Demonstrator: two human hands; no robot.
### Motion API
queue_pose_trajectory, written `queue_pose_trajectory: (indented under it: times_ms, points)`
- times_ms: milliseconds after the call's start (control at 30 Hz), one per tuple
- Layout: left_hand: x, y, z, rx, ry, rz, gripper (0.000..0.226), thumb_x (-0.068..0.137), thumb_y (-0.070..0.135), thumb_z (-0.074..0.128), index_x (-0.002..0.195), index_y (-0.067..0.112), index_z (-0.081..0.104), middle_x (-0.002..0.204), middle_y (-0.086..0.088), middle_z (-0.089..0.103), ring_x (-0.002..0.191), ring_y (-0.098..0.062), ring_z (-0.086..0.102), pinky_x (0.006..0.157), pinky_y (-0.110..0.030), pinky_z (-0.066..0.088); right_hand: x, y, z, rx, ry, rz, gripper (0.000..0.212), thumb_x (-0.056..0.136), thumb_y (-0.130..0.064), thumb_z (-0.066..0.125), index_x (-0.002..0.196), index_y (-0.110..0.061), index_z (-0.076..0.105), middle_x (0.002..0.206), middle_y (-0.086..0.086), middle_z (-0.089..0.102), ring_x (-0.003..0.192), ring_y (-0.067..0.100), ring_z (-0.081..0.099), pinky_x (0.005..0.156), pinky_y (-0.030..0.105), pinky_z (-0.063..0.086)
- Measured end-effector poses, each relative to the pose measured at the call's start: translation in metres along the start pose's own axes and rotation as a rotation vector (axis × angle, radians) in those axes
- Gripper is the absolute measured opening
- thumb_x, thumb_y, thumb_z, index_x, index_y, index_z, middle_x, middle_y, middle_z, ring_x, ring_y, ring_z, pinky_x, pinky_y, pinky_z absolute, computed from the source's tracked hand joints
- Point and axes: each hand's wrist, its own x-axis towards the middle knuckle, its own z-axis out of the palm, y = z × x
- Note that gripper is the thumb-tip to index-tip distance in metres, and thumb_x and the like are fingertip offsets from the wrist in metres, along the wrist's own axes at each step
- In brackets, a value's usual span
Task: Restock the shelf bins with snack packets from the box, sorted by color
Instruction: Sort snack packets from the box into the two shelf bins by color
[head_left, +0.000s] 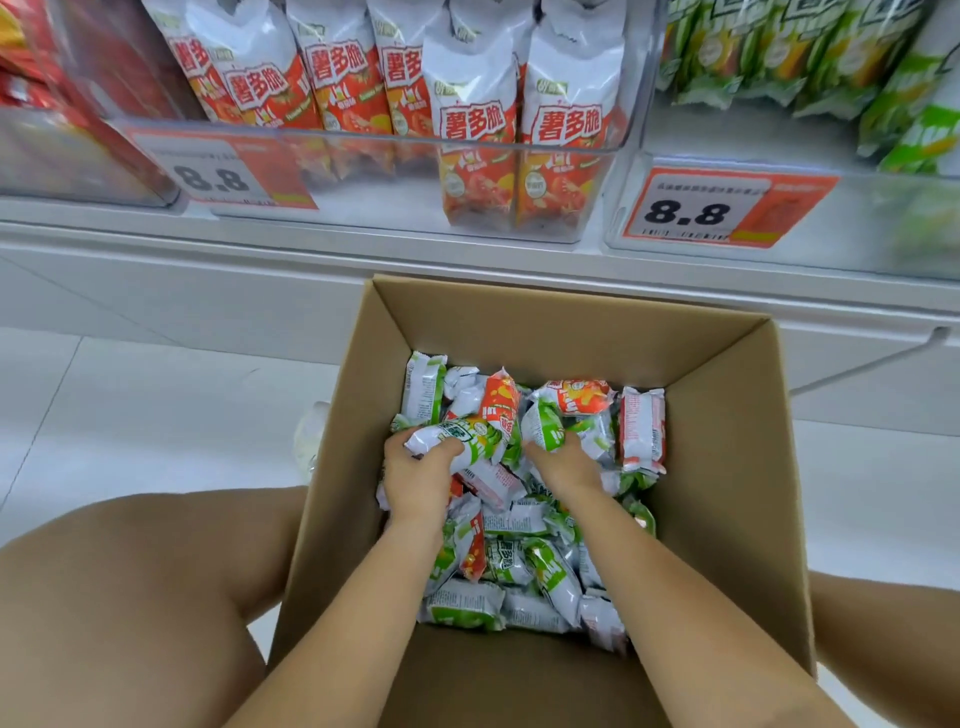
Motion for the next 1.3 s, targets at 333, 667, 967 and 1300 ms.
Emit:
queue_pose_trajectory:
  times_ms: [333, 667, 967, 1300]
  points:
    - [-0.023, 0.036, -0.010, -0.127, -0.025, 0.128, 0.045, 0.080, 0.014, 0.073, 0.118, 0.010, 0.048, 0.104, -0.001, 0.063, 0.091, -0.013, 0.062, 0.075, -0.024, 0.048, -0.035, 0.002, -0.030, 0.566, -0.006, -0.070, 0.067, 0.086, -0.026, 0.071, 0.144, -0.017, 0.038, 0.146, 0.009, 0.039, 0.119, 0.027, 0.049, 0.098, 0.048, 0.048]
    - [-0.091, 0.098, -0.028, -0.581, -0.611, -0.062, 0.028, 0.084, 0.036, 0.060, 0.101, 0.013, 0.061, 0.087, -0.008, 0.062, 0.080, -0.023, 0.059, 0.083, -0.039, 0.047, -0.156, -0.032, -0.113, -0.350, 0.499, -1.184, 0.058, 0.069, 0.000, 0.077, 0.119, -0.022, 0.058, 0.120, 0.004, 0.054, 0.116, 0.021, 0.049, 0.093, 0.015, 0.039]
    - [-0.147, 0.127, -0.050, -0.397, -0.803, 0.000, 0.038, 0.065, 0.048, 0.072, 0.091, 0.021, 0.078, 0.099, -0.010, 0.073, 0.082, -0.024, 0.071, 0.076, -0.040, 0.055, -0.220, -0.048, -0.143, -0.377, 0.436, -1.465, 0.074, 0.068, 0.004, 0.064, 0.127, -0.033, 0.043, 0.136, -0.003, 0.049, 0.133, 0.010, 0.036, 0.110, 0.020, 0.029]
    - [-0.186, 0.155, -0.011, -0.558, -0.820, 0.086, 0.037, 0.076, 0.047, 0.060, 0.080, 0.015, 0.080, 0.096, -0.012, 0.073, 0.080, -0.025, 0.071, 0.088, -0.041, 0.049, -0.229, -0.072, -0.129, 0.912, -0.193, -0.764, 0.019, 0.097, -0.023, 0.046, 0.110, -0.024, 0.059, 0.095, -0.009, 0.071, 0.095, 0.013, 0.068, 0.075, 0.032, 0.058]
